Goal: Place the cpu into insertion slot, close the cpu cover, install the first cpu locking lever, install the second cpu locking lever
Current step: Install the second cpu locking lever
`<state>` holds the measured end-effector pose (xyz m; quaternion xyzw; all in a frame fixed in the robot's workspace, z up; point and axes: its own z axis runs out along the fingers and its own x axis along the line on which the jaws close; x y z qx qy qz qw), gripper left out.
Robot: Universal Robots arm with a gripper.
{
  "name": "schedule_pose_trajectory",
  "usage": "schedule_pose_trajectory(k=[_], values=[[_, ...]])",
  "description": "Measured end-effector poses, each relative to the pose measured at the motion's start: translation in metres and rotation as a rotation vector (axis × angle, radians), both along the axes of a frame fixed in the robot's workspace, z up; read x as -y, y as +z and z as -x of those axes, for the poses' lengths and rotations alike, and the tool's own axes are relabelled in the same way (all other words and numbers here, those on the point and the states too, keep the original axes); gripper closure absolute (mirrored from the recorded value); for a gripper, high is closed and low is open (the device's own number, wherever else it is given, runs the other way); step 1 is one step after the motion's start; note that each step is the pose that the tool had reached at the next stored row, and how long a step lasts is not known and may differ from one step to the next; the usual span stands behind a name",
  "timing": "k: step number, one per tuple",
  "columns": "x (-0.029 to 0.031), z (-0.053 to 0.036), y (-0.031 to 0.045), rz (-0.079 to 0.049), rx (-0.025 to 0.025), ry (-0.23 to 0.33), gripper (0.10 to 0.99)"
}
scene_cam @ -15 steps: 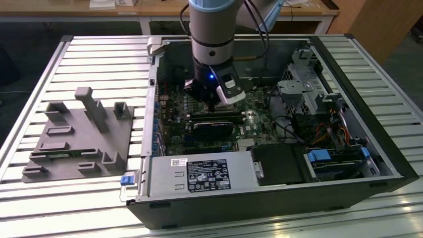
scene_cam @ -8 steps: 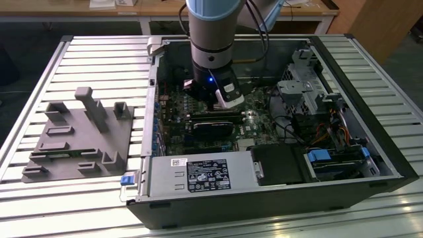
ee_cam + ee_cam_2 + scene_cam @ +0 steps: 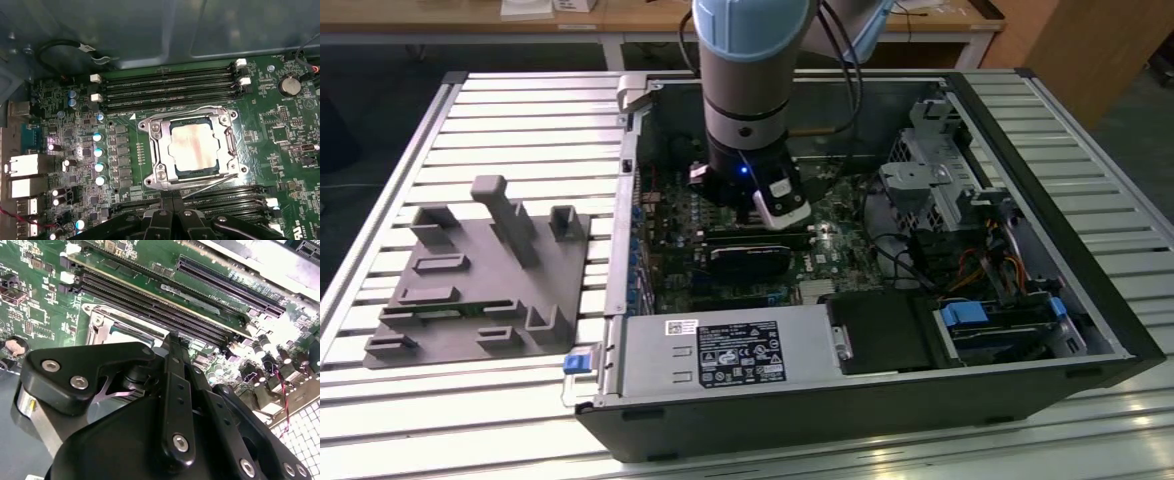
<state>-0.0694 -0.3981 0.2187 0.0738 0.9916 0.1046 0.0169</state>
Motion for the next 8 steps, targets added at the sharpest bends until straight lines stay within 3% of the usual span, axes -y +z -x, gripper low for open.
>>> schedule_pose_trajectory(k=[8], values=[[0.0032, 0.004, -0.006, -0.03, 0.0, 0.0, 0.98]])
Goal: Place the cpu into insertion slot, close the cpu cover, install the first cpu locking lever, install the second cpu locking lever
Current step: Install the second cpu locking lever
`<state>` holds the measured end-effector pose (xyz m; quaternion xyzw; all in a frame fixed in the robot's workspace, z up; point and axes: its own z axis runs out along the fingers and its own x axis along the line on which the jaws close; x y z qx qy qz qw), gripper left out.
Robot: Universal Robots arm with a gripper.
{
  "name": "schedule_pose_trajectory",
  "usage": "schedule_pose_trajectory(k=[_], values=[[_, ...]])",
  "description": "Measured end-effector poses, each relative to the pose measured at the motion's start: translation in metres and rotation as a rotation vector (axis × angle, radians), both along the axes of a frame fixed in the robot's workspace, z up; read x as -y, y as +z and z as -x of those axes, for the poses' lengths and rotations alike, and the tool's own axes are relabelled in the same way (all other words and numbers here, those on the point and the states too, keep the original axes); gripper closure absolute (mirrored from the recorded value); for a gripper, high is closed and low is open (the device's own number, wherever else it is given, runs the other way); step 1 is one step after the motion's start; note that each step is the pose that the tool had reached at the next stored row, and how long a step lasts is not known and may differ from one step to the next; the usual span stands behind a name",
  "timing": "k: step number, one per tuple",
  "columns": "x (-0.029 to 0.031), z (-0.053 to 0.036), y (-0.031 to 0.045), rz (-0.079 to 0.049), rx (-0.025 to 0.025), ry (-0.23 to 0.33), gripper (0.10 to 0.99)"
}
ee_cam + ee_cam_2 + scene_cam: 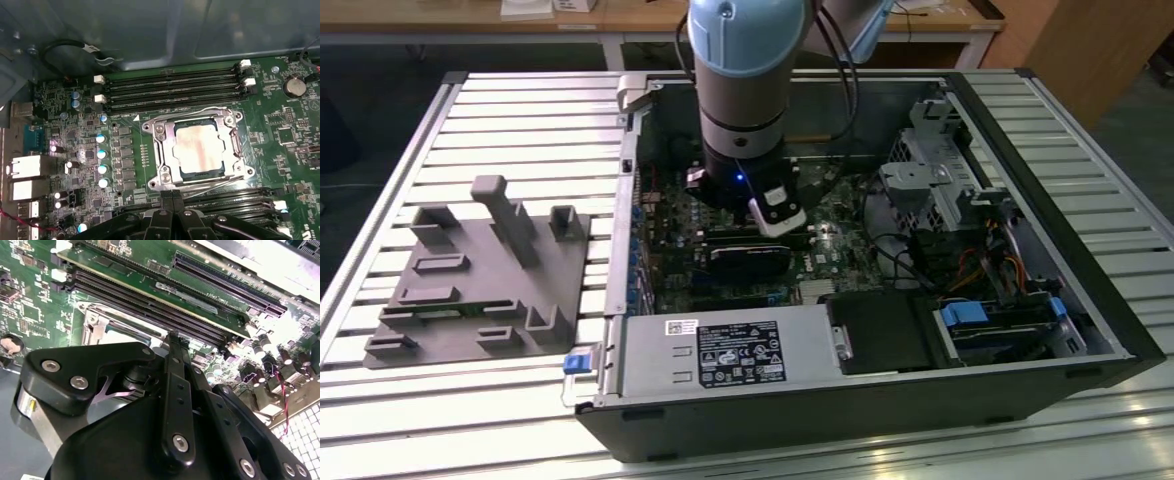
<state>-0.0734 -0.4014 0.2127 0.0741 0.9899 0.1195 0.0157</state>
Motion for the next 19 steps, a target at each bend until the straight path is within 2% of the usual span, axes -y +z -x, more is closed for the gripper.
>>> schedule_pose_trajectory(k=[12, 19], values=[[0.0003, 0.0073, -0.0118, -0.022, 0.0, 0.0, 0.98], [0.0003, 0.011, -0.0161, -0.046, -0.0001, 0.0, 0.98]])
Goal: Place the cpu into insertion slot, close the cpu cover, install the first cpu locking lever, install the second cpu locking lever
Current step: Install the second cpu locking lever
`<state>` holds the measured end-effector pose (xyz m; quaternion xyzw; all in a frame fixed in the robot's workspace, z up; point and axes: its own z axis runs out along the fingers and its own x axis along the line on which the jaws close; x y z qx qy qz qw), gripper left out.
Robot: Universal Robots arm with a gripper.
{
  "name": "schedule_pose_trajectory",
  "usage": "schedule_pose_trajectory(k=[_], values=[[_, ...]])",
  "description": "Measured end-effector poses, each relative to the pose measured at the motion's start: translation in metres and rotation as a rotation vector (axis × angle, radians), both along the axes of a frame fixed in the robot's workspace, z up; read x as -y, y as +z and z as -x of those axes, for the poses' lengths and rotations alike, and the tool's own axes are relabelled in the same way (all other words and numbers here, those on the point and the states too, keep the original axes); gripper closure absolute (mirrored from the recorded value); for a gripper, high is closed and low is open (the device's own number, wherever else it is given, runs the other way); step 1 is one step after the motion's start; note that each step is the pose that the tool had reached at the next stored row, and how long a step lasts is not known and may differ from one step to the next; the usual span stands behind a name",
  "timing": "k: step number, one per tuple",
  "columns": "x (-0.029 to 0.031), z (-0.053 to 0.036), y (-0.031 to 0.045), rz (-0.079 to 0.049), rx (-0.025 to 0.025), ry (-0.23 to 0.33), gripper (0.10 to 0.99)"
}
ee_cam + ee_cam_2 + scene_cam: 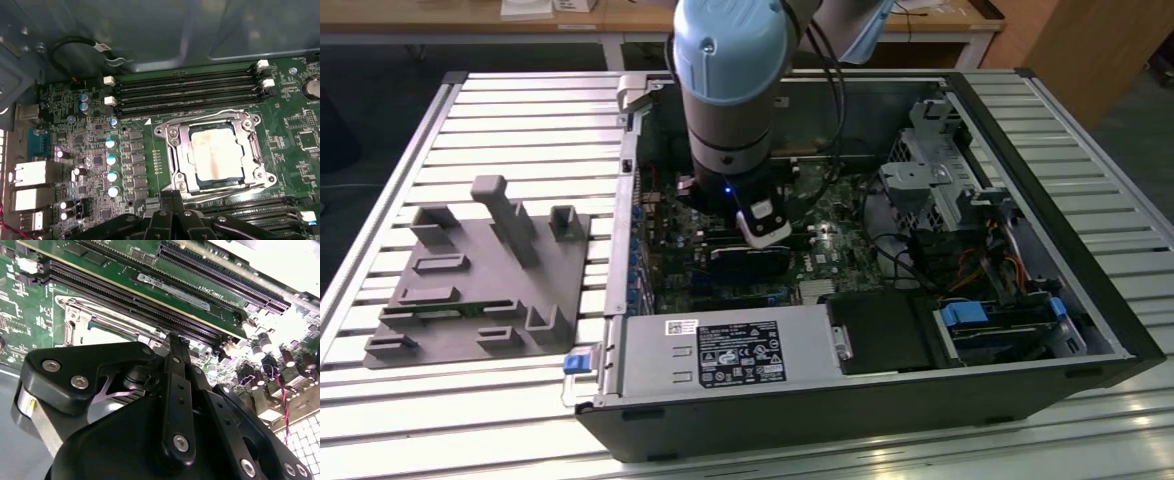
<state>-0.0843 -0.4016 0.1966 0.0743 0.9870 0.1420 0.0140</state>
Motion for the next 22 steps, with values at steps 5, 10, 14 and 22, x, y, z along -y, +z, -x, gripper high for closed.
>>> schedule_pose_trajectory(k=[5, 10, 14, 22], values=[[0.0, 0.0002, -0.0028, -0.023, 0.0, 0.0, 0.98], [0.0, 0.0003, -0.0068, -0.029, 0.0001, 0.0, 0.98], [0.0, 0.0004, -0.0084, -0.031, -0.0001, 0.0, 0.98], [0.0, 0.0004, 0.0001, -0.03, 0.0001, 0.0, 0.98]])
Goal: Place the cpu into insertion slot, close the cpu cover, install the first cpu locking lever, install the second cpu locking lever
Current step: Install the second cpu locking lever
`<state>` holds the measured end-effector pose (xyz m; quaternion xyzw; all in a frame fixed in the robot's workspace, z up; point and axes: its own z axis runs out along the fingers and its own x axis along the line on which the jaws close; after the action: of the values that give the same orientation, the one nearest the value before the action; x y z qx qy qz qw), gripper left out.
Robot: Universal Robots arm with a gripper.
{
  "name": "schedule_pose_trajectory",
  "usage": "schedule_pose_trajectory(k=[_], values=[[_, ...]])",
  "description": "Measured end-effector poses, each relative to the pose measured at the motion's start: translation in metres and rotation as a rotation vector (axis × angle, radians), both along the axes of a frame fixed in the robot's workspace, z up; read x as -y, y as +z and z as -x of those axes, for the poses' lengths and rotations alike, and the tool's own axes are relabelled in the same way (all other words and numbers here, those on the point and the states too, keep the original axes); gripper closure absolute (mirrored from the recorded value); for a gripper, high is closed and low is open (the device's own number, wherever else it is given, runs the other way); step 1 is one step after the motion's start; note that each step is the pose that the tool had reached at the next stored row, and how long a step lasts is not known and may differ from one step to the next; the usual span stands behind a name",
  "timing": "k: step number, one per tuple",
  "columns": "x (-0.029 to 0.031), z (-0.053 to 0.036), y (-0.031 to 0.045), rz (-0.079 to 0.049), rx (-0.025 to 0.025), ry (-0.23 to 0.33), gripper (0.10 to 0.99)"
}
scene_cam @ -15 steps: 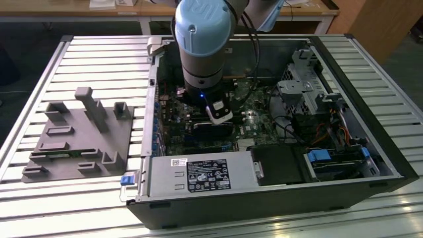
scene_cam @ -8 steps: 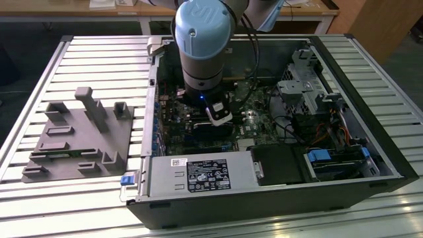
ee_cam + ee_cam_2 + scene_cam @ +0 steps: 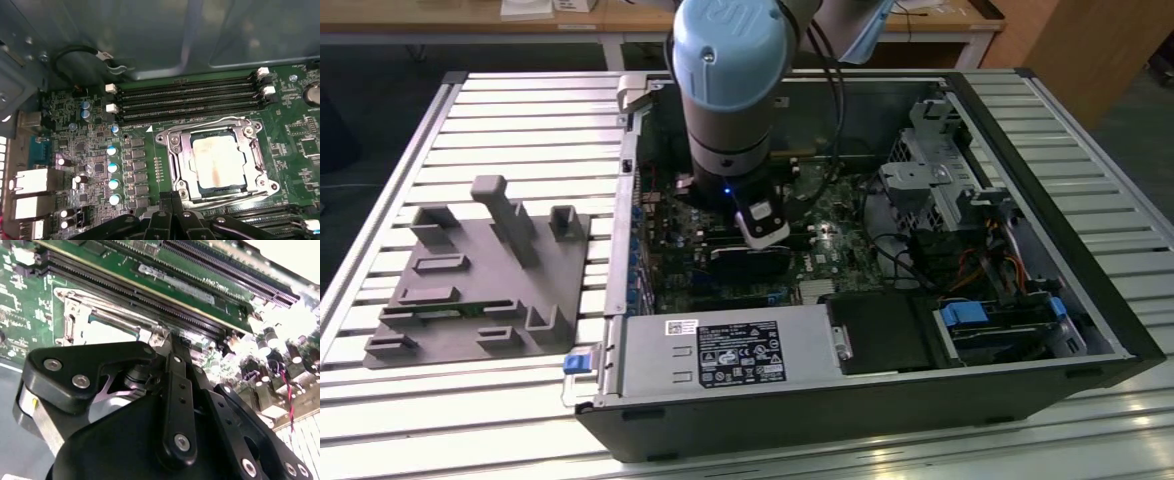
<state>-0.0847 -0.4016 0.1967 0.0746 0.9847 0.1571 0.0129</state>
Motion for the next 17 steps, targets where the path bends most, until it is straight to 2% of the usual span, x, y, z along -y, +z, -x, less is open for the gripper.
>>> schedule_pose_trajectory(k=[7, 8, 9, 12, 15, 17], values=[[0.0, 0.0, 0.0139, 0.003, 0.0, 0.0, 0.98], [-0.0001, 0.0, 0.0147, 0.009, 0.0001, 0.0, 0.98], [-0.0001, -0.0001, 0.0153, 0.021, 0.0001, 0.0, 0.98], [-0.0001, -0.0001, 0.0159, 0.064, -0.0001, -0.002, 0.98], [-0.0002, -0.0031, 0.0159, 0.072, 0.0, -0.003, 0.98], [-0.0003, -0.0085, 0.0159, 0.074, 0.0, -0.003, 0.98]])
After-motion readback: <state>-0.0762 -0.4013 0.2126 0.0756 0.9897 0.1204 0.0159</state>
